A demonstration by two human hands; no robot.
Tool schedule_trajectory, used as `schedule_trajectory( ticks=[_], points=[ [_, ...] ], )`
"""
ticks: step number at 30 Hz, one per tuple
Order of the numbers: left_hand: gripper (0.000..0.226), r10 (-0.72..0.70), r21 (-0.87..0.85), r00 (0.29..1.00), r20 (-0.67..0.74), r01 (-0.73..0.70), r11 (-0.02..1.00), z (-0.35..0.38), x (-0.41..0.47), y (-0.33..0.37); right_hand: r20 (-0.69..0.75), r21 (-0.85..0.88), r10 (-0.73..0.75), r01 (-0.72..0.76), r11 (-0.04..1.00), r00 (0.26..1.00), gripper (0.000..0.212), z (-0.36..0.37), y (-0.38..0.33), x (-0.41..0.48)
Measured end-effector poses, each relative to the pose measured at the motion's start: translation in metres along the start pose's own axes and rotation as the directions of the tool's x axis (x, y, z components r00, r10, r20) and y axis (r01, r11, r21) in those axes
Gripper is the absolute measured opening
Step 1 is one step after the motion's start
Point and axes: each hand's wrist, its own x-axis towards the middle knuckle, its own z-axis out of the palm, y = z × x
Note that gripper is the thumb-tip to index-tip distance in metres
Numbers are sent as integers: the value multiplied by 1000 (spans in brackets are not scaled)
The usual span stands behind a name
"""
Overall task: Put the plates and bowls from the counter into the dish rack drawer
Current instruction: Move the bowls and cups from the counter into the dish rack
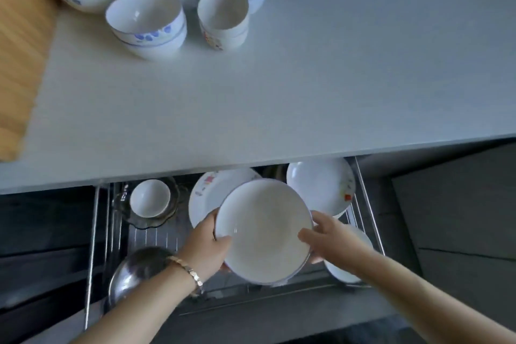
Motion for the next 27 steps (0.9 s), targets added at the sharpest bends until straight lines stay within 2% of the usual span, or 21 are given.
schedule_trajectory(
  ticks=[2,3,4,7,12,18,22,27],
  points=[
    [49,12,46,998,69,-15,999,50,7,-6,-117,-111,31,-44,993,993,22,-16,45,0],
    [50,4,74,994,107,-12,997,76,10,-9,-145,-114,55,-72,991,988,19,-24,65,1],
    [49,-16,108,990,137,1,994,100,14,-10,-155,-123,88,-108,987,984,12,-32,84,3],
    [39,-89,180,979,183,56,982,165,28,-12,-158,-249,149,-186,950,976,39,-53,137,13],
    [44,-165,153,964,210,134,979,243,53,-13,-210,-281,209,-264,923,955,44,-80,196,41],
    [51,-270,233,957,110,239,943,284,86,-14,-230,-345,225,-295,891,947,46,-82,224,82],
    [61,-296,216,946,130,265,940,294,95,-18,-236,-481,217,-308,821,947,42,-81,235,94],
    [62,-346,183,919,190,313,932,298,103,-22,-246,-627,154,-278,728,957,36,-81,238,99]
  ],
)
